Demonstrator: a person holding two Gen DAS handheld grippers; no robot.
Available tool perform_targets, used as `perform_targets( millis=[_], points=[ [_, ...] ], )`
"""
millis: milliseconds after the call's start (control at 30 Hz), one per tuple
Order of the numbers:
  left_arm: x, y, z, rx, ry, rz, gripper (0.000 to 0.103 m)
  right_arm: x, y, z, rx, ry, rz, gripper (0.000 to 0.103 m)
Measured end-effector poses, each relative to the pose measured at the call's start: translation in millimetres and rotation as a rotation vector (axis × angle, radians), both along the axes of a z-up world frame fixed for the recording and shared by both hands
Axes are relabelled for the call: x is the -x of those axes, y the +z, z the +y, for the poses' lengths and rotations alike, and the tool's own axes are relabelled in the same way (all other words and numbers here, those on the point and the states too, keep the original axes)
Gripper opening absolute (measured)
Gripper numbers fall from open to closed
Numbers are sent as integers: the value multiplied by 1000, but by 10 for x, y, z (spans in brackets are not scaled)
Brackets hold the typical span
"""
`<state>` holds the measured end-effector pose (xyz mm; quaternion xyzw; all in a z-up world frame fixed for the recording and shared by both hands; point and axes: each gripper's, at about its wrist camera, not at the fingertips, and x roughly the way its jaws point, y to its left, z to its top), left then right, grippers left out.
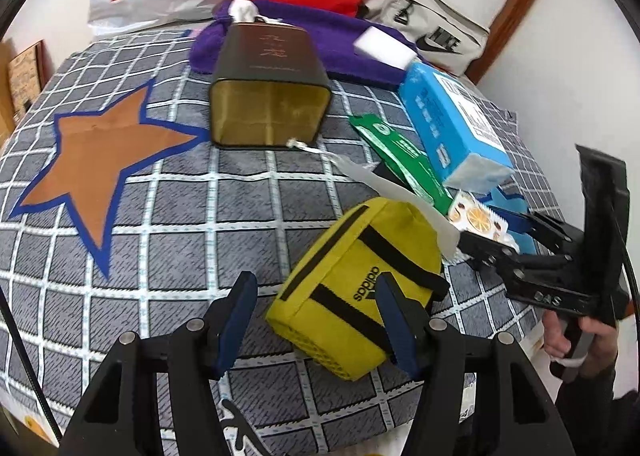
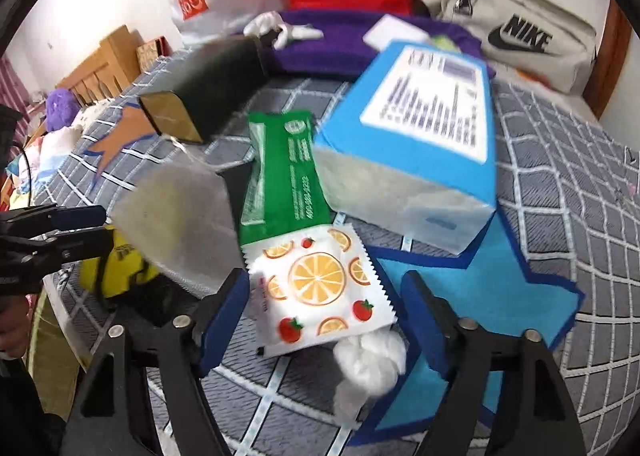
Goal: Organize soft objects
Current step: 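Grasp the yellow adidas pouch with the left tool while the right tool grasps the orange-print wipes packet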
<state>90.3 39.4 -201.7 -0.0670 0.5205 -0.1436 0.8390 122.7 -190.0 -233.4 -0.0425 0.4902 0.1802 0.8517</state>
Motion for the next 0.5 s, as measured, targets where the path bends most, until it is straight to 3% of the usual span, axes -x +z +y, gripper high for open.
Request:
perform_targets(
  millis=[67,133,200,500],
  points=[
    [-20,-3,-67,3,-41,-3,65,19,40,-13,-2,7,-13,56],
    [-20,22,-151,-9,-84,-27,75,41,115,-56,-26,10,-26,55],
    [-19,38,-228,-34,-115,-49,79,70,195,-78,-32,13,-51,55],
    [-13,-111,-455,-107,-193,-26,86,90,335,-293,-125,-20,-72,55]
  ],
)
